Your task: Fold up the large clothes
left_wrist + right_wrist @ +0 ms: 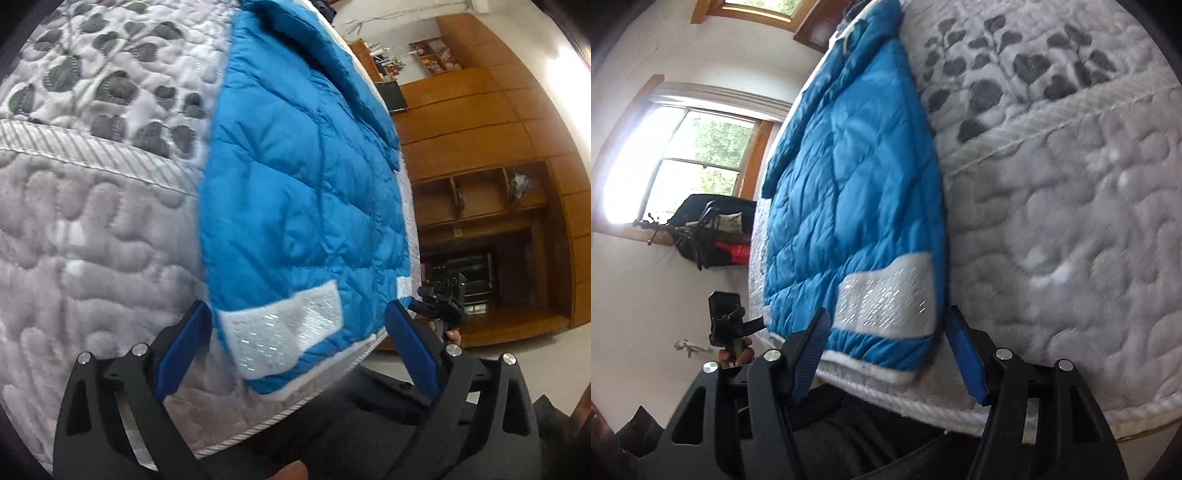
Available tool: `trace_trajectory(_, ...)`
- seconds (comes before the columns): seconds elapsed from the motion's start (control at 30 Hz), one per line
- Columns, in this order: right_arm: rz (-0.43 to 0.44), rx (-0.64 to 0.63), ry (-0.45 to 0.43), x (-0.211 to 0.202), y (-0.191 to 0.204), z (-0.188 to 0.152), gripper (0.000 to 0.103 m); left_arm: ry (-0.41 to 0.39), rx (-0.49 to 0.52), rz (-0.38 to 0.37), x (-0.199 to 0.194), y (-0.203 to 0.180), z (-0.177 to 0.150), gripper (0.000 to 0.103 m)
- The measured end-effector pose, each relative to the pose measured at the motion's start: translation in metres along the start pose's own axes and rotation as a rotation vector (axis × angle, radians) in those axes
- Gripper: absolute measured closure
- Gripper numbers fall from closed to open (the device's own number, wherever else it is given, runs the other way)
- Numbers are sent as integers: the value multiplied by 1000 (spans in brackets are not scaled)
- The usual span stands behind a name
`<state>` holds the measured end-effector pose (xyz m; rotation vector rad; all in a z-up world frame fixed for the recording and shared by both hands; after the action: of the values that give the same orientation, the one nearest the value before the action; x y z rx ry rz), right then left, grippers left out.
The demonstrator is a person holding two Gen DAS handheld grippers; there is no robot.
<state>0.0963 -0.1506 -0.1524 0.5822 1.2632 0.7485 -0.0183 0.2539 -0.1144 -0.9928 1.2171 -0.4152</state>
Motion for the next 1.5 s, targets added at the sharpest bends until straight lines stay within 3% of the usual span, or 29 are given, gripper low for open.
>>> trace_trajectory(0.27, 31, -35, -3, 10, 14, -3, 38, 5, -14, -7, 19, -8, -7, 10)
trace_trajectory(0.3, 30, -29, -2, 13, 12, -1, 42, -1, -32, -13, 18, -7, -6, 12)
trace_trajectory(0.37, 18, -22, 7, 21, 10, 1, 57, -11, -52, 8, 15, -3, -7, 26)
trace_trajectory(0.5, 61, -8, -21, 14, 6, 1, 82, -2, -85, 62, 13, 6, -10, 84)
trace_trajectory(0.7, 93, -33, -57, 2, 15, 3, 88, -43, -97, 1, 0, 4, -13, 89)
trace_trajectory(0.97, 153, -58, -115, -11, 43, 21, 90, -104, -45, -112, -24, -33, -10, 90)
trace_trajectory(1.5, 175, -132, -204, -34, 81, 73, 92, -169, -6, -217, -50, -75, 25, 91)
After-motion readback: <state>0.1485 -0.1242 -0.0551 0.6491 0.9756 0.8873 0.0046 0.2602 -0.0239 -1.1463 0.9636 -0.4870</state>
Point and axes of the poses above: each gripper's, at about its wrist camera, not at the fingertips, and x roughly the way its jaws point, y to its left, z to its top, the point moved 2 cm from there along x, roughly the way its jaws point, and after that the axes turned 8 degrees about -x, right-handed, at the moved point
